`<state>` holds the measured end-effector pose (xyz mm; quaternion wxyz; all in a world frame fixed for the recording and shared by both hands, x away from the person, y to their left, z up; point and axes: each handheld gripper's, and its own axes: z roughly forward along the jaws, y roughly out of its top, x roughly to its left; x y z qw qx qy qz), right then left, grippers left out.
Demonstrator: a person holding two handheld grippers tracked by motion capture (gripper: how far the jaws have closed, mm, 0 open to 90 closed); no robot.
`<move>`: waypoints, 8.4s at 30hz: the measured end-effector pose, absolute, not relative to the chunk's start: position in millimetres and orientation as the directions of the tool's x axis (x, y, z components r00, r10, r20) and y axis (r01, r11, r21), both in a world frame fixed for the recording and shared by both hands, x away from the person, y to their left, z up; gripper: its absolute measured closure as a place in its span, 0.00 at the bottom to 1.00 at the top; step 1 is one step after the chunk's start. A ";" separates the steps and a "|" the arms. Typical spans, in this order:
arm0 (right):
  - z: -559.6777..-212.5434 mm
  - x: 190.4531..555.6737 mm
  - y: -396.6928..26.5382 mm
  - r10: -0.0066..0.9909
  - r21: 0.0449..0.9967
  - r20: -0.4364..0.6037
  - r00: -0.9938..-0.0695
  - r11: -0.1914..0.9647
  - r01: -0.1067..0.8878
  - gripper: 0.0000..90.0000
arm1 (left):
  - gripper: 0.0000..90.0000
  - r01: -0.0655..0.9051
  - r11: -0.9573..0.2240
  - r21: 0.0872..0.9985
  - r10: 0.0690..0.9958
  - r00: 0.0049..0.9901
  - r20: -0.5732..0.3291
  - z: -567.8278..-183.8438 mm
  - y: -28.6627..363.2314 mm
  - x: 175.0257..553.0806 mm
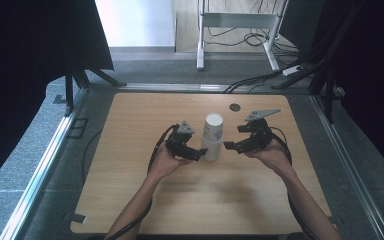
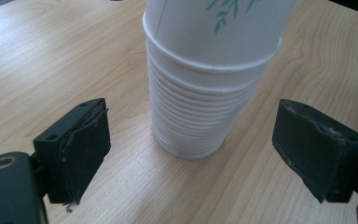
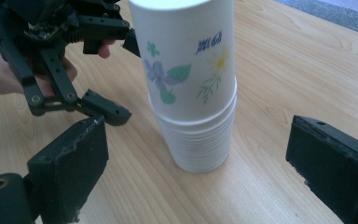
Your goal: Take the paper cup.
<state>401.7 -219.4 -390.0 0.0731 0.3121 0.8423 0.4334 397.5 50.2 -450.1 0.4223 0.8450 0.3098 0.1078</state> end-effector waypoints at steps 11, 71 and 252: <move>-377.9 416.8 -202.6 0.575 0.786 0.124 -0.808 0.441 0.434 0.15 | 0.13 0.425 -0.451 0.785 0.601 0.795 -0.084 -453.2 32.9 405.1; -311.5 431.6 -175.0 0.535 0.804 0.041 -0.844 0.484 0.346 0.42 | 0.03 0.435 -0.436 0.788 0.608 0.788 -0.099 -455.8 33.1 403.8; -403.6 327.0 -114.8 0.002 0.354 0.017 -1.000 0.935 0.008 0.40 | 0.47 0.217 -0.669 0.710 0.292 0.956 -0.017 -483.4 39.6 291.9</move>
